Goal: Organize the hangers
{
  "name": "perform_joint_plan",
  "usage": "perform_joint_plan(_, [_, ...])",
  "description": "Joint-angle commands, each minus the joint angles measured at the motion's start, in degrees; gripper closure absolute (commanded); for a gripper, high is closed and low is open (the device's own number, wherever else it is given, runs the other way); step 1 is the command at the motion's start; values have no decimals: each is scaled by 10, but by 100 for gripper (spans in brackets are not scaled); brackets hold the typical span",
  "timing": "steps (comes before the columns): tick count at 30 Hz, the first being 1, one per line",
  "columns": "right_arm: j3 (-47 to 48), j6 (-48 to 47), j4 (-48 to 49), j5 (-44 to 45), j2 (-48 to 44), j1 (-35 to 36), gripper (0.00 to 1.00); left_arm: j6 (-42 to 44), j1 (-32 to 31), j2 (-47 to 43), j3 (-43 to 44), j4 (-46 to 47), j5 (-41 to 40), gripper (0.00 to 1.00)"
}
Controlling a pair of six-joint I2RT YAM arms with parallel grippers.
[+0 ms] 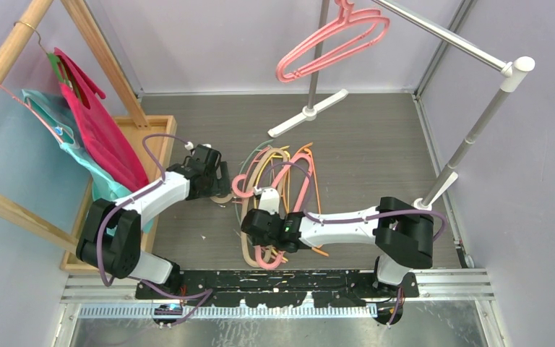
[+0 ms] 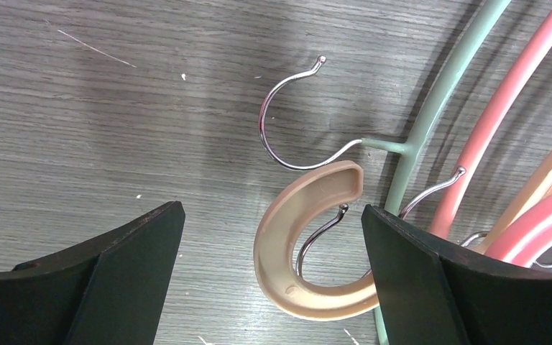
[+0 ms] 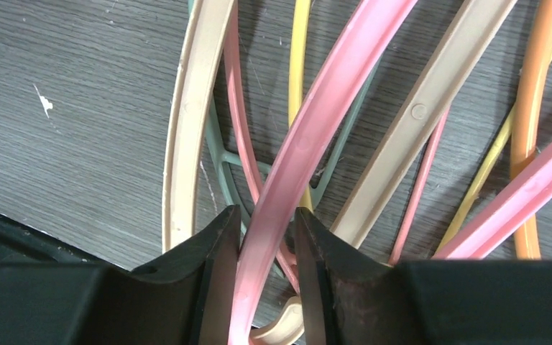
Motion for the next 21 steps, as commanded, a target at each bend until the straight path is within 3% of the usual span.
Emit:
perform_joint_plan(1, [-6,10,-5,30,-2,1,71,-9,-2,-23,-1,17,-1,2])
perform_joint_plan(4, [-18,12,-5,44,-22,0,95,-10,-2,-27,0,14,0,2])
perform_joint_plan(5, [-24,15,-7,52,-35,0,99,-11,-2,-29,-1,14,-1,2])
perform_joint_plan(21, [-38,47,-140,306,-434,-25,99,-10,-2,-51,15,7,8,2])
